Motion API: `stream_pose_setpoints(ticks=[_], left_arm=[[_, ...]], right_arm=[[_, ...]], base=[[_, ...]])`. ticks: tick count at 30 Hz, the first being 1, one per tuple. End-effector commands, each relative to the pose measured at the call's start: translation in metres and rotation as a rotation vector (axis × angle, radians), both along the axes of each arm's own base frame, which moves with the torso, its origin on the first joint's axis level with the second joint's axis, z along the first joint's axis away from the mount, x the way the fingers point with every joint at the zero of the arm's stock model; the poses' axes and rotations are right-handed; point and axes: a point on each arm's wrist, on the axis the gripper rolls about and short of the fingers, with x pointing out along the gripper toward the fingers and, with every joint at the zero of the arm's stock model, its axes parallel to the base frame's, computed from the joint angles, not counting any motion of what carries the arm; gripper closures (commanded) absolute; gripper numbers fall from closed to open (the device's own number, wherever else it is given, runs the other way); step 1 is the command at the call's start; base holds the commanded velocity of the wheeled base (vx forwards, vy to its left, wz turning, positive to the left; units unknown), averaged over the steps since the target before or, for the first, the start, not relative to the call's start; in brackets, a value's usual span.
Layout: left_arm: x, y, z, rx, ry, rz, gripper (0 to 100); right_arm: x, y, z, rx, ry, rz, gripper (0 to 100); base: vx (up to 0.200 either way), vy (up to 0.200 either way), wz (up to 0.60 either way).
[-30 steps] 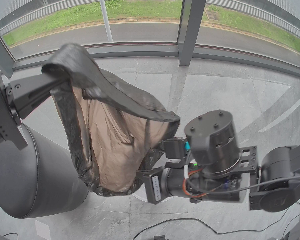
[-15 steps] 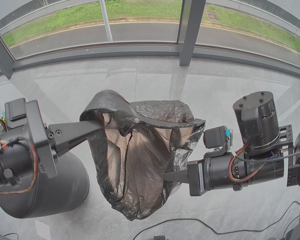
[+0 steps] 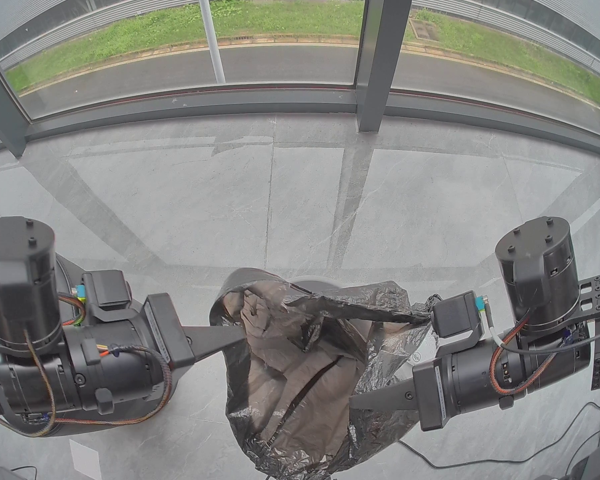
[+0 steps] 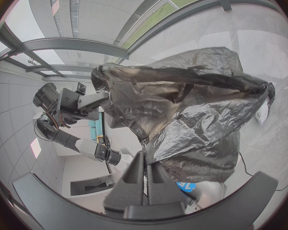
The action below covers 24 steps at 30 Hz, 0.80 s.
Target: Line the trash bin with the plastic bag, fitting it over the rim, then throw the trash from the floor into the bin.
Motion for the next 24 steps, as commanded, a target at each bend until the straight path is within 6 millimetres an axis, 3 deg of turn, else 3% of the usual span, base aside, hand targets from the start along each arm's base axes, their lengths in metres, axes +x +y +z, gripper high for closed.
stream_pose_setpoints(ticks=[1, 7, 13, 24], left_arm=[[0.010, -0.009, -0.015, 0.044, 0.047, 0.001, 100], [0.020, -0.020, -0.031, 0.060, 0.065, 0.002, 100], [0.033, -0.021, -0.032, 0.038, 0.039, 0.035, 100], [0.061, -0.002, -0.039, 0.048, 0.036, 0.160, 100]], right_arm=[[0.001, -0.008, -0.002, 0.000, 0.005, -0.022, 100], [0.016, -0.006, -0.015, -0.030, 0.029, -0.053, 100], [0.034, 0.002, -0.024, -0.003, -0.020, -0.048, 100], [0.071, 0.030, -0.041, -0.013, -0.046, -0.040, 100]], base=[[0.000, 0.000, 0.00], [0.000, 0.000, 0.00], [0.000, 0.000, 0.00], [0.000, 0.000, 0.00]])
